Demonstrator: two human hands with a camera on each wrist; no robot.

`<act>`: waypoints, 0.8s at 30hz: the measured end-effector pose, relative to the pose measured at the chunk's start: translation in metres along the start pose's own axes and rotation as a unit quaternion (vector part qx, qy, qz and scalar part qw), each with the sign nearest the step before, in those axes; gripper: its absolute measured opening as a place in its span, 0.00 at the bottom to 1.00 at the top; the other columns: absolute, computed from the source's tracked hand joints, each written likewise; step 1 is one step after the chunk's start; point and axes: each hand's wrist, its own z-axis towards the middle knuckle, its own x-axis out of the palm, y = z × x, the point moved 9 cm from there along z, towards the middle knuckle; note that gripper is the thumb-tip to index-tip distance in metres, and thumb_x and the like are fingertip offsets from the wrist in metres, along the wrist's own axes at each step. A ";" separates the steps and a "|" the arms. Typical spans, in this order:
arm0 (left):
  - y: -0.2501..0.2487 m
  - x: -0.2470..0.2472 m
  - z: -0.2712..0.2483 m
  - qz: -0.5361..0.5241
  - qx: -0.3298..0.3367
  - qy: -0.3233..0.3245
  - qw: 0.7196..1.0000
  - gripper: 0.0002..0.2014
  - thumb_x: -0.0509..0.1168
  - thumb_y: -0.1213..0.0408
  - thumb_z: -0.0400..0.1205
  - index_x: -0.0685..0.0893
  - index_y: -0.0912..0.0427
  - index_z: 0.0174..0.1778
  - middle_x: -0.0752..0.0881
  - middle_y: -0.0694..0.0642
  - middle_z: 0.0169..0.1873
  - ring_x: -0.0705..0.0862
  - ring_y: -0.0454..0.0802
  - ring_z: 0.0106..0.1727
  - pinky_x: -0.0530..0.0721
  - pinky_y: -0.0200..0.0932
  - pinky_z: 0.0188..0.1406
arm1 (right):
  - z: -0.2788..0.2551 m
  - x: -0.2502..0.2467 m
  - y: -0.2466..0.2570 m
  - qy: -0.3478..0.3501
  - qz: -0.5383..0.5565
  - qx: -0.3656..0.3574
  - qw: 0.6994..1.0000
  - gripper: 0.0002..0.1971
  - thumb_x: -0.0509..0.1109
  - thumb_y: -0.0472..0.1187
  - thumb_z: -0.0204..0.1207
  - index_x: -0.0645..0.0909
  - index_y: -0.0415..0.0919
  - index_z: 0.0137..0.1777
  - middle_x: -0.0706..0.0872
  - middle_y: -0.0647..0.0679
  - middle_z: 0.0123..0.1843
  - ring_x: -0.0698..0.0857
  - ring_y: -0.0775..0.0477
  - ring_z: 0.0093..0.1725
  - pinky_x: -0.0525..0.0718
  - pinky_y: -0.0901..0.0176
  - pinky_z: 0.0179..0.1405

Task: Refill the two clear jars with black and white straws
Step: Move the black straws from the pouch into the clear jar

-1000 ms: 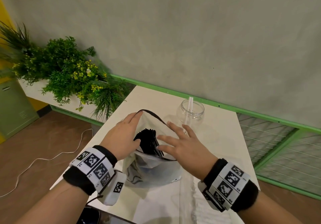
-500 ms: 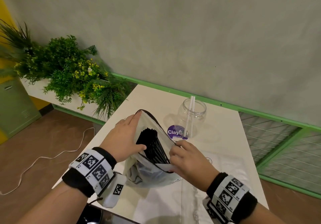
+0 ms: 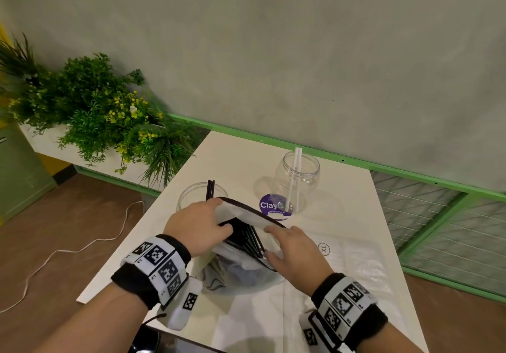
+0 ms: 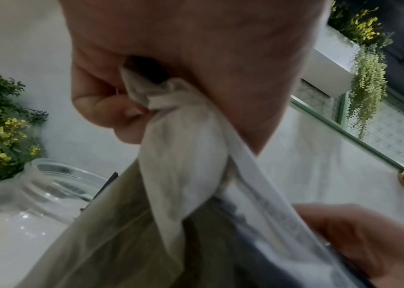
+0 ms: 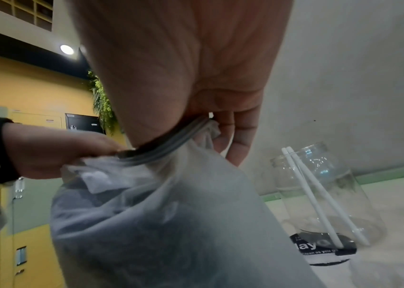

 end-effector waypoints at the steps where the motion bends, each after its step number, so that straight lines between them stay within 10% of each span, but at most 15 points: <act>1: 0.000 0.000 0.000 0.020 0.000 -0.004 1.000 0.25 0.61 0.46 0.78 0.71 0.46 0.71 0.86 0.53 0.54 0.83 0.53 0.55 0.76 0.42 0.41 | 0.000 -0.001 0.000 0.007 0.000 0.008 1.000 0.23 0.66 0.45 0.79 0.69 0.49 0.74 0.84 0.52 0.55 0.75 0.48 0.58 0.71 0.61 0.53; 5: 0.007 -0.012 0.000 0.009 -0.004 -0.056 0.998 0.09 0.61 0.51 0.81 0.83 0.48 0.51 0.81 0.47 0.36 0.83 0.51 0.44 0.78 0.42 0.37 | -0.001 -0.013 0.005 -0.009 0.014 0.008 1.000 0.26 0.64 0.35 0.78 0.65 0.48 0.76 0.64 0.64 0.36 0.69 0.52 0.47 0.64 0.63 0.44; 9: 0.010 -0.020 0.003 -0.052 0.036 -0.105 0.992 0.09 0.64 0.52 0.81 0.84 0.51 0.40 0.77 0.51 0.43 0.76 0.51 0.48 0.76 0.47 0.51 | -0.006 -0.005 0.002 -0.013 0.040 -0.003 0.999 0.28 0.63 0.28 0.74 0.70 0.47 0.74 0.80 0.56 0.52 0.68 0.54 0.48 0.65 0.67 0.47; 12: 0.013 -0.018 0.004 -0.155 0.038 -0.099 0.982 0.14 0.63 0.57 0.82 0.77 0.56 0.31 0.77 0.51 0.35 0.75 0.50 0.40 0.71 0.42 0.40 | -0.010 0.006 -0.002 -0.034 0.045 -0.029 0.998 0.32 0.60 0.21 0.62 0.77 0.44 0.67 0.80 0.50 0.57 0.73 0.49 0.48 0.75 0.59 0.51; 18: 0.016 -0.005 0.002 -0.235 -0.001 -0.052 0.971 0.08 0.54 0.70 0.85 0.75 0.55 0.55 0.81 0.52 0.32 0.80 0.37 0.29 0.71 0.29 0.26 | -0.016 0.006 -0.001 -0.045 0.020 -0.048 0.998 0.35 0.57 0.17 0.60 0.79 0.42 0.66 0.75 0.49 0.73 0.72 0.45 0.55 0.74 0.61 0.56; 21: -0.005 -0.005 -0.001 -0.157 0.083 -0.042 0.983 0.29 0.52 0.82 0.75 0.72 0.49 0.67 0.80 0.51 0.55 0.79 0.46 0.49 0.76 0.38 0.47 | -0.014 0.008 0.003 -0.029 0.024 -0.054 0.998 0.39 0.55 0.18 0.61 0.74 0.43 0.73 0.64 0.51 0.82 0.70 0.45 0.59 0.70 0.61 0.63; 24: -0.029 -0.002 -0.006 -0.047 0.153 -0.035 0.986 0.27 0.54 0.73 0.71 0.78 0.44 0.63 0.77 0.44 0.63 0.76 0.50 0.61 0.76 0.46 0.61 | -0.010 0.019 0.007 0.010 0.057 -0.052 0.997 0.42 0.53 0.18 0.63 0.65 0.45 0.80 0.54 0.54 0.85 0.69 0.42 0.69 0.61 0.66 0.69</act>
